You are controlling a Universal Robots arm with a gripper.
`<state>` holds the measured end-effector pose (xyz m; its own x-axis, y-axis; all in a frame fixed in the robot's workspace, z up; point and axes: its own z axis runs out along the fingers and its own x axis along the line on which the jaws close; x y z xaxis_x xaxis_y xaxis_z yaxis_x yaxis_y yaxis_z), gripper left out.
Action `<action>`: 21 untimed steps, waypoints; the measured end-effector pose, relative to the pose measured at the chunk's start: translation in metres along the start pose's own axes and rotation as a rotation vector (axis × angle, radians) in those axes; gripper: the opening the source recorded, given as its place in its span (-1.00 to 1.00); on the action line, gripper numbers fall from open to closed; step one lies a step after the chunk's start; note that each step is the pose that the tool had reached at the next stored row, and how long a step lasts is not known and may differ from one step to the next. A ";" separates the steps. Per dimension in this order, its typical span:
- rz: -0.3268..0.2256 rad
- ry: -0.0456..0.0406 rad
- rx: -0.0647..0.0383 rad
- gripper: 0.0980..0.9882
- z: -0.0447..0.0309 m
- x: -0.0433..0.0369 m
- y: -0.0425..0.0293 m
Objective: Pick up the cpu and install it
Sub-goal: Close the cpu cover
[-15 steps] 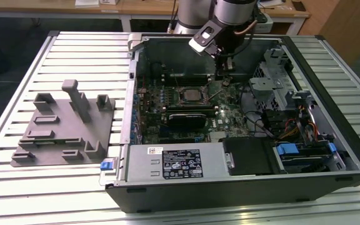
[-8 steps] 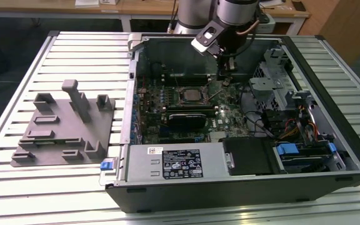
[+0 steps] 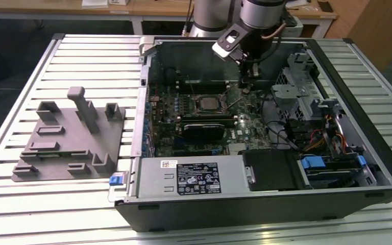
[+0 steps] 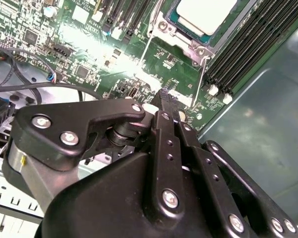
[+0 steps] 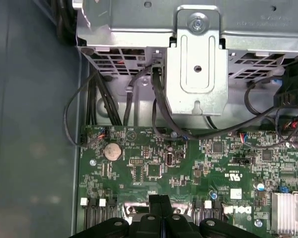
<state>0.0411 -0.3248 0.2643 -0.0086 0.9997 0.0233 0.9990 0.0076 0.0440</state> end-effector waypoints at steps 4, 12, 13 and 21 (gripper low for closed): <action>0.001 0.0000 0.000 -0.98 0.0013 0.0001 0.0028; 0.002 0.0000 0.000 -0.98 0.0044 0.0007 0.0088; 0.003 0.0000 0.000 -0.98 0.0048 0.0007 0.0096; 0.005 -0.0002 0.000 -0.98 0.0096 0.0029 0.0137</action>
<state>0.0552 -0.3216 0.2553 -0.0040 0.9997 0.0233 0.9990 0.0029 0.0440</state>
